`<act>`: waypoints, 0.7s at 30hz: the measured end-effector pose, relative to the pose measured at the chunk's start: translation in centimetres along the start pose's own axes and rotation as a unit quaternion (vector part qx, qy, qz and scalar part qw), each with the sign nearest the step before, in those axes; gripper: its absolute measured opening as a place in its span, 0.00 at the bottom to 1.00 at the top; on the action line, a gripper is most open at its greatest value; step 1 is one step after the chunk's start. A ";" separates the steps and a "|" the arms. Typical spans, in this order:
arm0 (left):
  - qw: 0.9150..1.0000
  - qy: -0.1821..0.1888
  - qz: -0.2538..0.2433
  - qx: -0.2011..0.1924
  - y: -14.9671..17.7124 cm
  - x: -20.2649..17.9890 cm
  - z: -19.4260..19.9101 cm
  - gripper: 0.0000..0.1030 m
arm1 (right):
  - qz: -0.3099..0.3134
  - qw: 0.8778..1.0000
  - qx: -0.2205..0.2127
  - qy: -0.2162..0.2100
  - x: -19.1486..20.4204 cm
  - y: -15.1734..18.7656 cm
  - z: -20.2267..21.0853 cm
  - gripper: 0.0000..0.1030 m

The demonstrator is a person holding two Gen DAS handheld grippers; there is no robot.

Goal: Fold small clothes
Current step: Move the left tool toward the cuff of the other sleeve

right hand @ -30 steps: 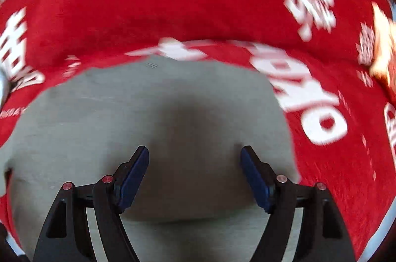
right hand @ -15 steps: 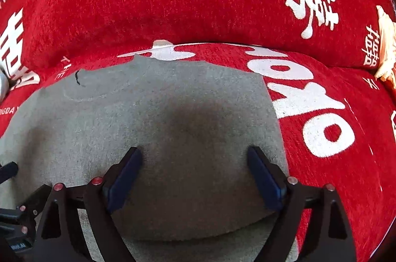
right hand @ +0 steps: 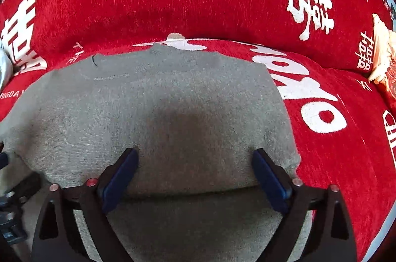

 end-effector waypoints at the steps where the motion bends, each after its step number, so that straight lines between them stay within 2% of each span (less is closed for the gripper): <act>1: 1.000 -0.008 0.009 -0.006 0.6 1.5 0.7 0.99 | -0.004 1.000 0.000 -0.005 -0.1 0.0 -0.1 0.96; 2: 1.000 -0.014 0.018 -0.007 0.9 2.6 1.0 0.99 | -0.008 1.000 0.001 -0.009 -0.3 0.0 -0.1 0.96; 4: 0.997 -0.039 0.065 -0.013 2.0 7.2 2.1 0.99 | -0.006 1.000 0.001 -0.007 -0.2 0.0 -0.1 0.97; 7: 0.984 -0.092 0.151 -0.015 3.6 14.3 3.2 0.99 | -0.002 1.000 -0.003 -0.001 0.0 0.0 -0.1 0.97; 8: 0.973 -0.117 0.199 -0.018 4.5 18.0 3.7 0.99 | -0.002 1.000 -0.004 0.000 0.0 0.0 0.0 0.97; 10: 0.953 -0.149 0.262 -0.031 5.8 22.7 4.7 0.99 | -0.003 1.000 -0.005 0.000 0.0 0.0 0.0 0.97; 11: 0.935 -0.176 0.306 -0.038 7.0 26.0 5.5 0.99 | -0.002 1.000 -0.005 0.001 0.0 0.0 0.0 0.97; 13: 0.912 -0.199 0.357 -0.040 8.5 29.7 6.2 0.99 | -0.002 1.000 -0.006 0.001 0.0 0.0 0.0 0.97; 14: 0.897 -0.203 0.391 -0.040 9.5 31.9 6.5 0.99 | -0.001 1.000 -0.006 0.002 0.0 0.0 0.0 0.97; 16: 0.883 -0.207 0.419 -0.038 10.6 34.0 6.2 0.99 | 0.000 1.000 -0.007 0.004 0.1 0.0 0.0 0.97; 17: 0.877 -0.221 0.426 -0.029 11.1 35.3 5.8 0.99 | 0.002 1.000 -0.008 0.005 0.1 0.0 0.0 0.97; 19: 0.870 -0.228 0.437 -0.017 11.2 36.7 4.7 0.99 | 0.004 1.000 -0.009 0.008 0.1 0.0 0.0 0.97; 21: 0.859 -0.254 0.444 -0.027 10.7 37.5 4.1 0.99 | 0.003 1.000 -0.010 0.008 0.1 0.0 0.0 0.97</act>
Point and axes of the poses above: each gripper's, at about its wrist camera, not at the fingertips, and z roughly against the way its jaws point, x to its left, y to its underside, the point moved 1 cm from there along -z, roughly the way its jaws point, and after that the axes turned 10 degrees about -x, right-handed, at the moved point
